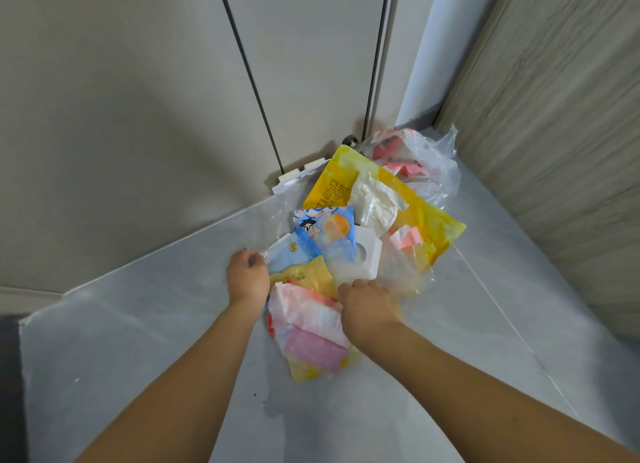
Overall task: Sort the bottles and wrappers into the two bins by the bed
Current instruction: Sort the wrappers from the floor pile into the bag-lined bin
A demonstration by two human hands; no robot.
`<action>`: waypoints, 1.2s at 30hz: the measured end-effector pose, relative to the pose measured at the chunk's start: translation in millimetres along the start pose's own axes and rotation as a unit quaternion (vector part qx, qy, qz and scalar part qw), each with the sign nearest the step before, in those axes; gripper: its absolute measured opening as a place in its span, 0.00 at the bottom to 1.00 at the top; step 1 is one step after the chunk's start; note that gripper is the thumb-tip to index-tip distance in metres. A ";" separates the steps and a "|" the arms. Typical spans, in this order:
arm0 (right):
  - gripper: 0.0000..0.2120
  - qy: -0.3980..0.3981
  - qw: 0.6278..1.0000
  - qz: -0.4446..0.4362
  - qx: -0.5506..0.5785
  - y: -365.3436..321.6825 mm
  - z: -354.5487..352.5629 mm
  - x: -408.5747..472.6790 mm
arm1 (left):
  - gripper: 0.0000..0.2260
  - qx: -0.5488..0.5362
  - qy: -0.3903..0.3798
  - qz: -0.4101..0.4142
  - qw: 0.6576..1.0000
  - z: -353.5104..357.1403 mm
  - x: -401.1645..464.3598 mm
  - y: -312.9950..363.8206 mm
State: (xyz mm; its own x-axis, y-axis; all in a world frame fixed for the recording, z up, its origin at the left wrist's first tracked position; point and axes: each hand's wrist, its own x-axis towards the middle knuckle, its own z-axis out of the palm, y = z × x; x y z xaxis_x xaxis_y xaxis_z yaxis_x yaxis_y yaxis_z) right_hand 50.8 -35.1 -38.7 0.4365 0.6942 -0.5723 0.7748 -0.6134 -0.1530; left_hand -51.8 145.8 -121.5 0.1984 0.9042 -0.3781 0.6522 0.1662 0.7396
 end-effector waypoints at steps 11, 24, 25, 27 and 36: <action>0.15 0.065 0.967 -0.022 0.245 64.0 -72.5 -29.4 | 0.08 -0.048 0.088 0.140 0.985 -12.1 -57.6 64.7; 0.10 0.071 0.967 0.129 0.208 218.3 -141.5 -166.9 | 0.10 -0.197 -0.370 0.132 0.898 39.5 -209.0 227.5; 0.09 0.072 0.965 0.139 0.209 230.5 -140.7 -182.4 | 0.08 -0.197 -0.398 0.114 0.889 48.4 -225.3 237.3; 0.09 0.070 0.961 0.162 0.213 254.3 -138.9 -217.9 | 0.04 -0.176 -0.469 0.114 0.858 66.1 -257.9 254.3; 0.08 0.102 0.898 0.274 0.328 355.4 -113.9 -393.9 | 0.04 -0.074 -0.670 0.175 0.718 121.5 -408.1 295.7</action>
State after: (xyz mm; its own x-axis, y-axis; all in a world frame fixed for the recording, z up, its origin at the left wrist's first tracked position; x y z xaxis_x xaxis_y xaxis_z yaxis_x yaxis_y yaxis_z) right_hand 206.3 -483.6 224.1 0.7969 0.2346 -0.5567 0.0111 -0.9270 -0.3748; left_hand 149.0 -221.8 183.9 0.9216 -0.2717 -0.2773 0.3255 0.1512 0.9334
